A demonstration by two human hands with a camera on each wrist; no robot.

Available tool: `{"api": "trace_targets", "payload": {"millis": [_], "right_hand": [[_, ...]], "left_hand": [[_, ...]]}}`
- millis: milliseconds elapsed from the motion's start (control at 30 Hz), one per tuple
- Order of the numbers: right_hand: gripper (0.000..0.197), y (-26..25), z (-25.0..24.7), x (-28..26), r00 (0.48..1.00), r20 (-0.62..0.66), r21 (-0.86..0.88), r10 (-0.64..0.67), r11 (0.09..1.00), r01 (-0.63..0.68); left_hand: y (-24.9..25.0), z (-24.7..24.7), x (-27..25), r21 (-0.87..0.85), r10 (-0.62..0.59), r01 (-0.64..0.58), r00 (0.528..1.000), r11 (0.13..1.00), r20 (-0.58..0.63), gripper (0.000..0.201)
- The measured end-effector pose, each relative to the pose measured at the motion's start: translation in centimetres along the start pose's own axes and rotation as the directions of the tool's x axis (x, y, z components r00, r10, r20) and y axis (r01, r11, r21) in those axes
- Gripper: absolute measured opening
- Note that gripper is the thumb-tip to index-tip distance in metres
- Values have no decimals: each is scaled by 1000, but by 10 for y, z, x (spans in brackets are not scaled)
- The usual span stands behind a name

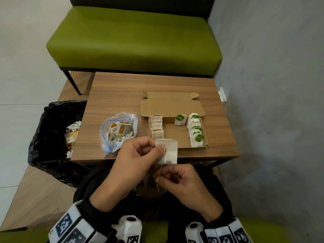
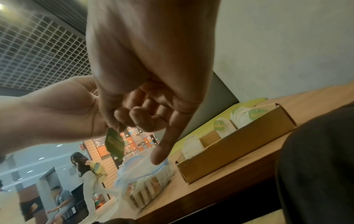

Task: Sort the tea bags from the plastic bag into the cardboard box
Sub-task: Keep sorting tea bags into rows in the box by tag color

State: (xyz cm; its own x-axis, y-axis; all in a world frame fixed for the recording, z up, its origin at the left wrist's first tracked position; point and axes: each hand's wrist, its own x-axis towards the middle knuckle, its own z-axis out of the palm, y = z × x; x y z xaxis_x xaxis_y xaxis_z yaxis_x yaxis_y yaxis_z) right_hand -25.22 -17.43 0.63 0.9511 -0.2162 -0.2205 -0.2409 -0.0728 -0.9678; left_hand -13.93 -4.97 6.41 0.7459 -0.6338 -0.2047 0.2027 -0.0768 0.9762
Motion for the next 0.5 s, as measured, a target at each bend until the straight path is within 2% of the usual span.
{"api": "trace_targets", "payload": {"millis": [133,200,300,400,500], "right_hand": [[9,2,-2,1,999,-37,-54,35,998,-37],[9,1,-3,1,997,-75,-25,34,999,-36],[11,-3,-6,2,988,-149,95,36,995,-22],[15,-8,-9,3,978,-191,274,90,961,-35],[19,-12,-10,1,975,-187,357,123,933,-49]], "left_hand": [[-2,-2,0,27,8,-6,999,1000,-53,17],[-3,-3,-1,32,4,-2,999,999,-40,19],[-2,-2,-5,30,8,-9,1000,1000,17,33],[-4,0,-9,69,-5,0,997,998,75,31],[-8,0,-10,92,-28,19,995,996,96,32]]}}
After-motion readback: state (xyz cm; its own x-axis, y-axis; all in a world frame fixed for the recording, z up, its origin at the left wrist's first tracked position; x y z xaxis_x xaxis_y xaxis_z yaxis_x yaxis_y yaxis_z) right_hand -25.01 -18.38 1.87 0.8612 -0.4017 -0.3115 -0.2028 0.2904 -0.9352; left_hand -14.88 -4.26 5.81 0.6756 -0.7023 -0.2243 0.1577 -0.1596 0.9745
